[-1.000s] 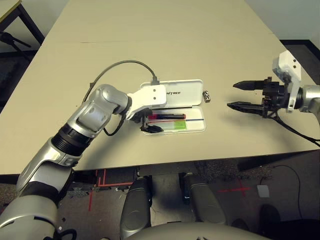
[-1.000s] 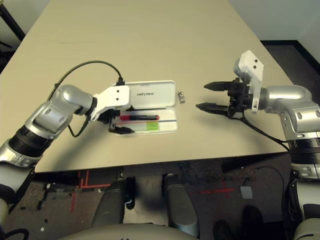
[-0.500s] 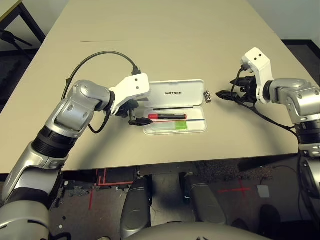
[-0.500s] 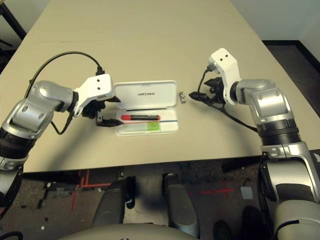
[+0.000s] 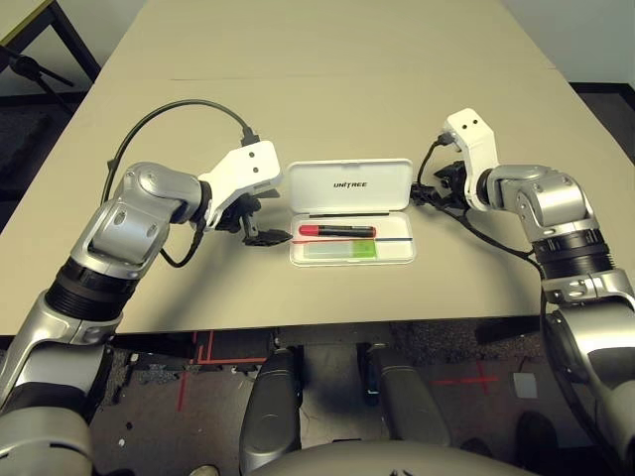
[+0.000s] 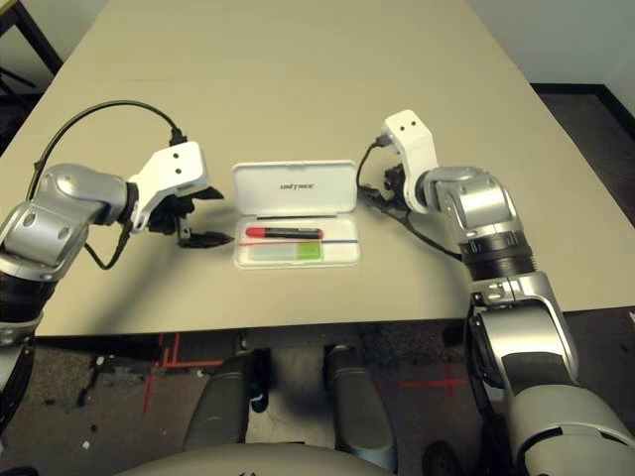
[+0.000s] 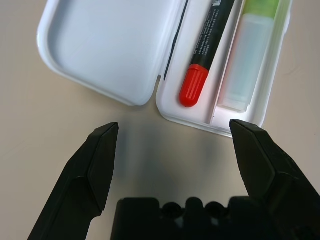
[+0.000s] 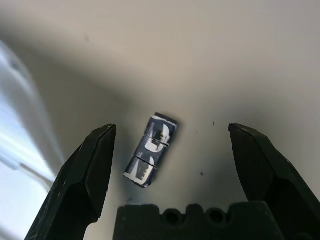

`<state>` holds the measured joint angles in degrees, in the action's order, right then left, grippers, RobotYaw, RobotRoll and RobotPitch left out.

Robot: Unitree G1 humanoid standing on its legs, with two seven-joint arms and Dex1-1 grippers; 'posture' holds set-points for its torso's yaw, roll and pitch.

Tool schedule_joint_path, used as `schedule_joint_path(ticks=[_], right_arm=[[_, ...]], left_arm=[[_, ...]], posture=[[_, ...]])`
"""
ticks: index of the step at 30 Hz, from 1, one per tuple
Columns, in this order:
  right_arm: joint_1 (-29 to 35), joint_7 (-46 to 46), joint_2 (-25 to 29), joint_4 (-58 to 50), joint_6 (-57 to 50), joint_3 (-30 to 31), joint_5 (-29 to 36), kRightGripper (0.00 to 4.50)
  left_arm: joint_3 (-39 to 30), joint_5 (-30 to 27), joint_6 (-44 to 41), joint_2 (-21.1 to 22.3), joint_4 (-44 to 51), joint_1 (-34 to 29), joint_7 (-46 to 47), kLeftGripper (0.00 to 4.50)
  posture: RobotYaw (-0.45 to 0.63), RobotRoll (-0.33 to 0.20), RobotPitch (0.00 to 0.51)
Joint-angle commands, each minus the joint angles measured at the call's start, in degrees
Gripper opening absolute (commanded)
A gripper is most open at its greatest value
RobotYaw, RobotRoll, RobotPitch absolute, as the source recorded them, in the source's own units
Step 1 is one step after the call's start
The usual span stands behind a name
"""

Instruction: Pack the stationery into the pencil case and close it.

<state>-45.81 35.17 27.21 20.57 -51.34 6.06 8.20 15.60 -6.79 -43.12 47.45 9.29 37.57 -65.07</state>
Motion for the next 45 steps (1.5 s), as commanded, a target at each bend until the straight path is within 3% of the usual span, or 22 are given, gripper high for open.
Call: schedule_joint_path(ticks=[1,7,11,18,19,32,35,39,45], right_arm=[[0.5,-1.1,-0.8,1.1,-0.2,0.7,-1.0,4.50],[1.6,-2.0,-1.6,1.5,-0.2,0.8,-1.5,4.50],[2.0,-2.9,-2.1,1.8,-1.4,0.3,-1.4,3.18],[1.8,-3.1,-1.8,1.6,-1.5,-0.2,-1.4,0.47],[1.9,-3.0,-1.7,1.3,-1.3,-0.1,-1.5,0.34],[2.5,3.1,4.4,-5.4,-0.3,0.6,-1.2,0.34],[3.0,6.2,7.7,-7.9,-0.1,0.2,-0.5,0.34],[6.3,15.5,16.2,-15.7,0.4,-2.4,4.1,0.34],[10.5,28.7,23.3,-20.6,7.5,-6.0,11.1,0.34]], left_arm=[[-1.0,-0.9,-0.8,0.6,1.7,-0.8,0.6,4.47],[-1.6,-1.2,-1.7,0.9,2.5,-1.2,1.2,4.47],[-1.7,-1.2,-1.6,1.1,1.9,-0.8,1.2,4.50],[-1.7,-1.1,-0.9,1.3,0.7,-0.2,1.0,4.50],[-1.7,-1.1,-0.8,1.4,0.7,-0.2,1.0,4.50],[-3.7,-3.3,5.4,2.9,-0.8,-2.3,-2.1,4.50],[-5.1,-4.3,6.4,3.9,-1.0,-3.3,-2.9,4.50],[-6.4,-5.0,7.0,5.5,-1.7,-4.2,-3.7,4.50],[-8.0,-6.7,8.1,5.8,-2.1,-4.8,-4.6,4.50]], posture=[[0.04,0.000,0.178],[0.05,0.000,0.178],[0.06,0.000,0.178],[0.05,0.000,0.176],[0.05,0.000,0.176],[0.02,0.000,0.180],[0.01,0.000,0.181],[0.00,0.000,0.180],[-0.02,0.000,0.177]])
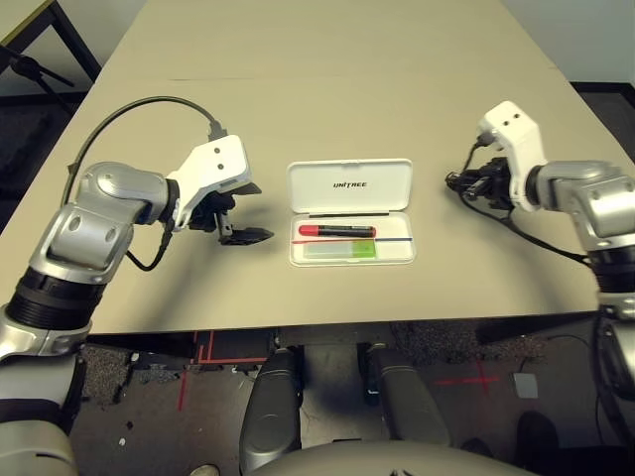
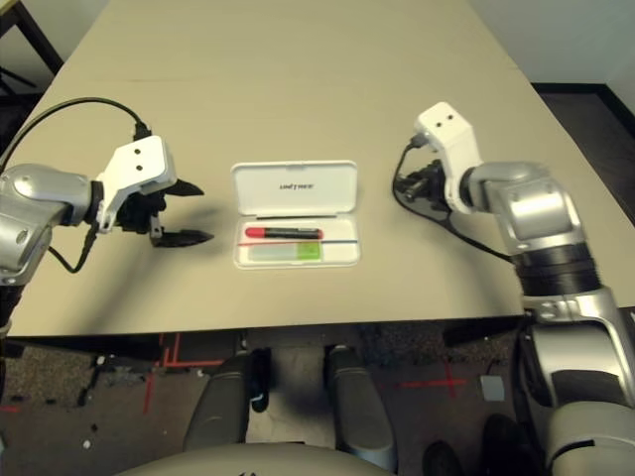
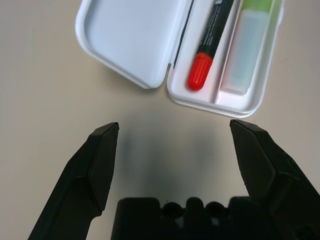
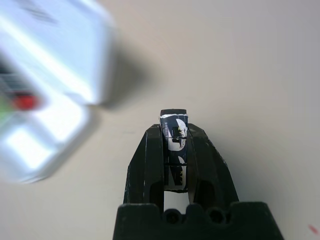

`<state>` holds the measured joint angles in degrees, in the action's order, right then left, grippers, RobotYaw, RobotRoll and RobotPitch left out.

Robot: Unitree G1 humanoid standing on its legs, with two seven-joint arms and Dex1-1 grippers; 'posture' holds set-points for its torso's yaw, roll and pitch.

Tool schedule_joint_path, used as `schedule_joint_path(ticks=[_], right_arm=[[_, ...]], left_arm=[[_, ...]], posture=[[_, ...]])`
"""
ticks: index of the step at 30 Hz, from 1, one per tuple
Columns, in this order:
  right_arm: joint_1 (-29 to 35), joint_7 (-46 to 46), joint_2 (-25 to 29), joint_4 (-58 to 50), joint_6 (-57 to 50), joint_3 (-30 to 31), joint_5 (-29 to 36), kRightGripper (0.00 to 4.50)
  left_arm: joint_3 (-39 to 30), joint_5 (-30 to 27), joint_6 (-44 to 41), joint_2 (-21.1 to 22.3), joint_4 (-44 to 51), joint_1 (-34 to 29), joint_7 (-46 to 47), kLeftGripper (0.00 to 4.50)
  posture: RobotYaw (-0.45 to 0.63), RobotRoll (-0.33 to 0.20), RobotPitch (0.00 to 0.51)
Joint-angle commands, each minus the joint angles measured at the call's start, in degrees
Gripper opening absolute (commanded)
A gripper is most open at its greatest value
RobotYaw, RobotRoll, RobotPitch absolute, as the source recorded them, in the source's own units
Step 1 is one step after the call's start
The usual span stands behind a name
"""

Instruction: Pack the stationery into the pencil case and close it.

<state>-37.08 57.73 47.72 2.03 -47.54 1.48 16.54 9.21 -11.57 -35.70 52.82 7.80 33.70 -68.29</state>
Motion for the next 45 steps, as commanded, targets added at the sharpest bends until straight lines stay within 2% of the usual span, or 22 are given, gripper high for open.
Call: schedule_joint_path(ticks=[1,7,12,19,28,34,45], right_arm=[[2.3,7.9,3.6,-2.3,5.4,-1.5,3.4,0.34],[1.7,16.2,5.7,-1.6,13.4,0.4,4.4,0.34],[-1.9,21.8,4.9,0.0,18.3,4.1,3.2,0.34],[-3.5,26.5,3.0,-0.2,23.8,9.4,1.0,0.34],[-4.9,27.7,-1.3,0.9,27.8,13.6,-2.2,0.34],[-3.9,26.1,-4.3,3.8,32.4,16.0,-6.4,0.34],[-0.8,24.3,-7.8,8.0,36.1,17.0,-9.0,0.34]], left_arm=[[-1.8,-2.3,0.7,0.4,-0.6,-0.9,-1.4,4.50],[-3.0,-4.0,1.9,0.5,-1.0,-1.3,-2.3,4.50],[-4.0,-5.5,2.2,0.7,0.0,-2.4,-2.8,4.50],[-4.7,-6.1,1.1,1.1,1.9,-3.8,-2.2,4.50],[-5.6,-6.4,-0.1,1.4,3.5,-4.5,-1.7,4.50],[-6.1,-6.6,-0.6,1.7,4.0,-4.9,-1.4,4.50],[-6.0,-6.6,-0.6,1.6,3.7,-4.7,-1.1,4.50]], posture=[[-0.02,0.000,0.176],[-0.02,0.000,0.173],[0.00,0.000,0.171],[0.03,0.000,0.169],[0.04,0.000,0.168],[0.06,0.000,0.172],[0.07,0.000,0.174]])
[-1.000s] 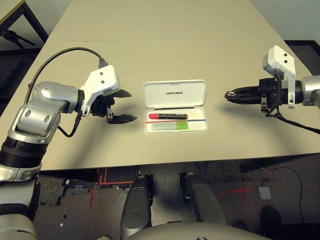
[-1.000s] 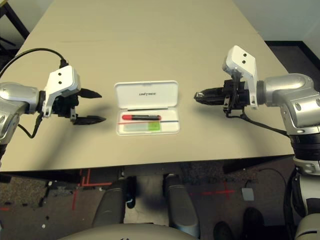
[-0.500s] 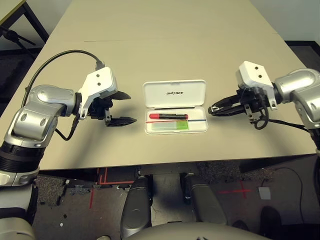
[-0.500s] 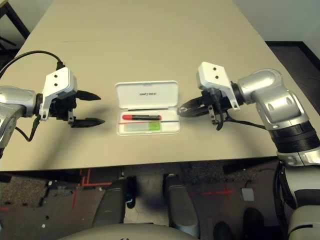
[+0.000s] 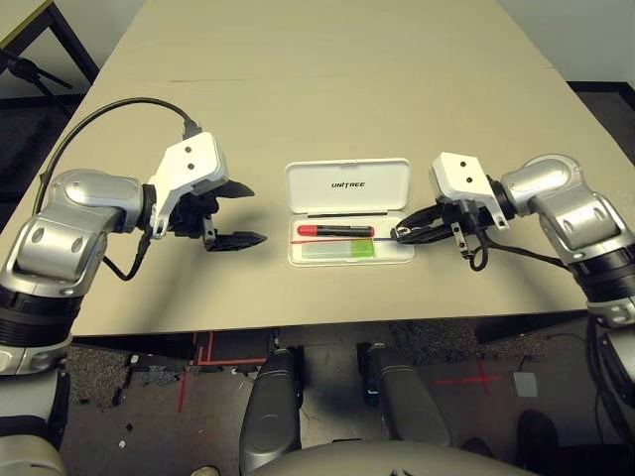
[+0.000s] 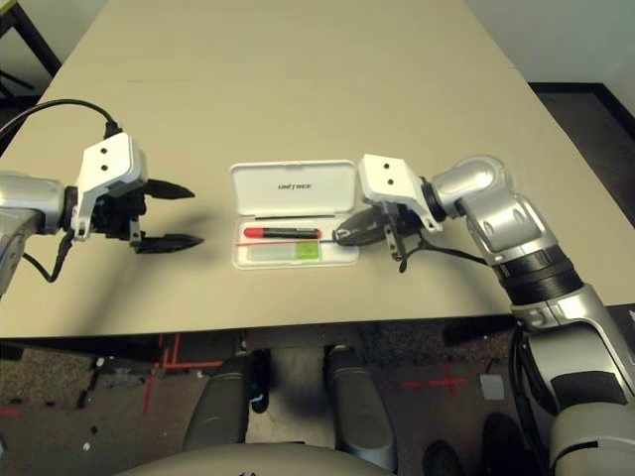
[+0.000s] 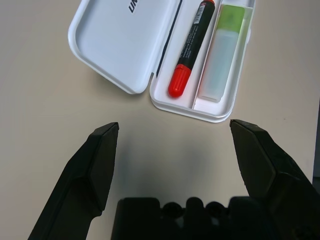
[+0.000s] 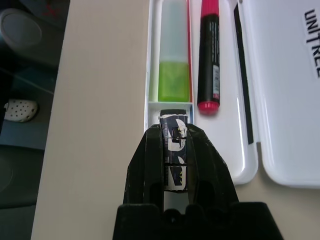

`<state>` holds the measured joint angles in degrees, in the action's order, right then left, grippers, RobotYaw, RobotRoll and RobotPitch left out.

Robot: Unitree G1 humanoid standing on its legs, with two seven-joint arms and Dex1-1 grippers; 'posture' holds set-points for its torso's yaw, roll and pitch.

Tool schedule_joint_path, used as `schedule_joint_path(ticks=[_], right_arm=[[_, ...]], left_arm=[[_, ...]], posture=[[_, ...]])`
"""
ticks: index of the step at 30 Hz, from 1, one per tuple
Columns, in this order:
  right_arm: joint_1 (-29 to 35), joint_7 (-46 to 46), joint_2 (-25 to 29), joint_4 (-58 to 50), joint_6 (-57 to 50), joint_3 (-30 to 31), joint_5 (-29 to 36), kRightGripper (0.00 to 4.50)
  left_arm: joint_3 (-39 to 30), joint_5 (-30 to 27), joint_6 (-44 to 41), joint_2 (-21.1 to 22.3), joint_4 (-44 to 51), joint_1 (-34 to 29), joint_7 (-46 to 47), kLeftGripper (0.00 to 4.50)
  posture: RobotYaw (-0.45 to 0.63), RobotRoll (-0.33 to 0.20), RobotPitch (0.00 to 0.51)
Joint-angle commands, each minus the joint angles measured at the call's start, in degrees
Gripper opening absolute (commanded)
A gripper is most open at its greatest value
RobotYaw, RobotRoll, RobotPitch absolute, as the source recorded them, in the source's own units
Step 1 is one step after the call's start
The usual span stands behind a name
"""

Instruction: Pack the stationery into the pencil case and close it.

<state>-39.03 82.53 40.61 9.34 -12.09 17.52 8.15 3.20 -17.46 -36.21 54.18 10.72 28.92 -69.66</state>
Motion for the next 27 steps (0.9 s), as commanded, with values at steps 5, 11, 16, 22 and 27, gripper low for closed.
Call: schedule_joint_path(ticks=[5,11,16,22,27], right_arm=[[2.0,-0.9,-1.5,0.9,0.6,0.6,-0.9,0.34],[2.5,-1.3,-2.1,0.9,0.4,0.6,-0.9,1.06],[2.3,-0.4,-2.4,0.7,-0.6,0.2,0.1,2.74],[1.8,0.0,-2.7,1.4,1.1,-2.0,2.3,4.44],[2.0,3.8,-1.7,3.3,1.4,-4.9,6.8,4.44]], left_arm=[[0.6,-0.4,0.1,-0.2,-0.2,1.1,0.6,4.50],[1.1,-0.4,0.1,-0.5,-0.2,1.3,0.8,4.50],[1.2,0.0,0.6,-0.7,-1.6,1.5,0.8,4.50],[1.3,0.6,1.1,-1.2,-5.0,2.6,1.1,4.50],[1.6,0.8,-0.6,-3.2,-8.8,5.2,2.6,4.50]], posture=[[0.06,0.000,0.177],[0.06,0.000,0.181],[0.06,0.000,0.183],[0.05,0.000,0.184],[0.03,0.000,0.186]])
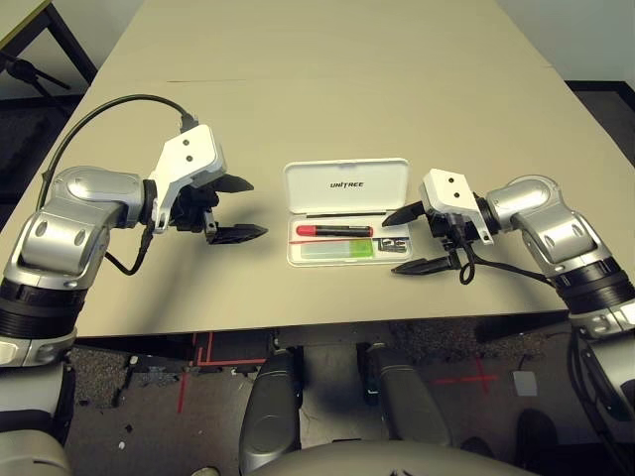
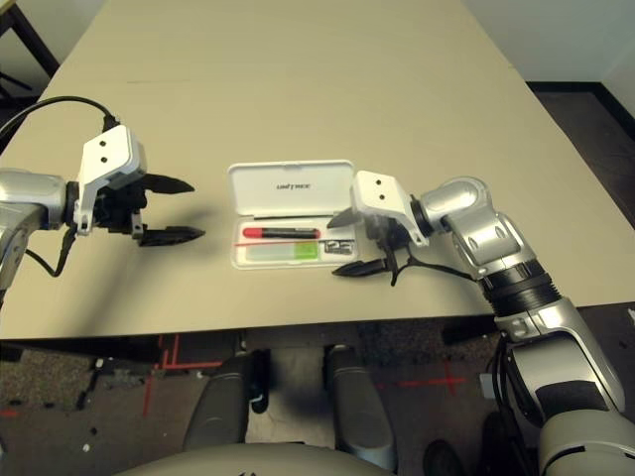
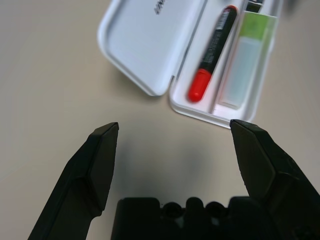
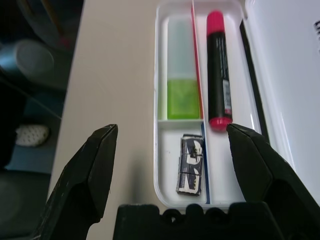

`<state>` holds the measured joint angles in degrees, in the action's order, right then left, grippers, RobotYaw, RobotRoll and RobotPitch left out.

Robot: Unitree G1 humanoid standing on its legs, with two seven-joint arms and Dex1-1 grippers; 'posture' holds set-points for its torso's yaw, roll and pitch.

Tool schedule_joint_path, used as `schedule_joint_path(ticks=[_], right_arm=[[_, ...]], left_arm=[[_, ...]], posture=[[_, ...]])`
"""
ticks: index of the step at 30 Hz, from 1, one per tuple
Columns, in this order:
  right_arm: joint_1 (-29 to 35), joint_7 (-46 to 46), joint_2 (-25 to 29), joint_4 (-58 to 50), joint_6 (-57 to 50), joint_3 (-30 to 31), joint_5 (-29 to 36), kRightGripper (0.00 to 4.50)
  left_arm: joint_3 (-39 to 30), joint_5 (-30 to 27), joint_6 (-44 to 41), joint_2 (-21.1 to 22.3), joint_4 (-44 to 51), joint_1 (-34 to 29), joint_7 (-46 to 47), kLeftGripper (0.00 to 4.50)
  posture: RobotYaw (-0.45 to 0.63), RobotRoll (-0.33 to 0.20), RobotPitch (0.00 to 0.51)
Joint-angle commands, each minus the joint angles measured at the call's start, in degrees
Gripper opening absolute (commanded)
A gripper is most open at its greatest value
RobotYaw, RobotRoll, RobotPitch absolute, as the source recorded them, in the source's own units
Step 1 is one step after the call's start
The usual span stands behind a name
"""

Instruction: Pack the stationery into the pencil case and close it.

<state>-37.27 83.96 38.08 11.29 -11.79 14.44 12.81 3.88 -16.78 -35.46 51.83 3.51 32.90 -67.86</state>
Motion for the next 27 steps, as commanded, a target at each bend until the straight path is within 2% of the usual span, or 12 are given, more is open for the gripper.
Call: schedule_joint_path(ticks=[1,3,7,11,14,19,24,27], right_arm=[[0.5,4.5,1.1,2.2,2.3,-2.5,3.4,4.44],[1.0,7.5,2.0,4.0,2.9,-4.5,5.9,4.44],[3.1,8.5,8.3,4.9,4.1,-4.8,18.2,4.44],[4.1,8.5,13.8,5.6,5.4,-3.7,22.7,4.44],[4.4,8.5,16.9,5.6,5.1,-3.6,24.6,4.50],[5.2,8.5,19.9,4.4,2.7,-4.0,29.0,4.50],[7.4,8.5,20.9,4.4,3.7,-4.9,29.8,4.50],[7.9,8.5,20.7,4.1,3.5,-5.4,29.7,4.50]], left_arm=[[0.7,-0.3,-2.2,-1.5,-2.3,2.1,1.2,4.50],[0.5,-0.4,-2.7,-2.8,-4.5,4.2,1.8,4.50],[1.3,0.3,-2.4,-3.7,-8.9,7.1,1.1,4.50],[2.5,2.3,-1.9,-4.9,-13.8,10.2,2.5,4.50],[3.5,5.3,-0.9,-6.7,-19.4,13.6,5.7,3.91],[4.9,9.2,1.4,-8.7,-28.7,18.5,8.3,1.98],[6.2,11.9,5.8,-10.1,-35.8,22.0,6.8,0.06],[6.8,13.1,8.1,-11.6,-39.6,24.1,6.3,0.02]], posture=[[0.03,0.000,0.186],[0.02,0.000,0.187],[0.01,0.000,0.186],[0.00,0.000,0.185],[-0.03,0.000,0.180],[-0.05,0.000,0.175],[-0.07,0.000,0.173],[-0.08,0.000,0.171]])
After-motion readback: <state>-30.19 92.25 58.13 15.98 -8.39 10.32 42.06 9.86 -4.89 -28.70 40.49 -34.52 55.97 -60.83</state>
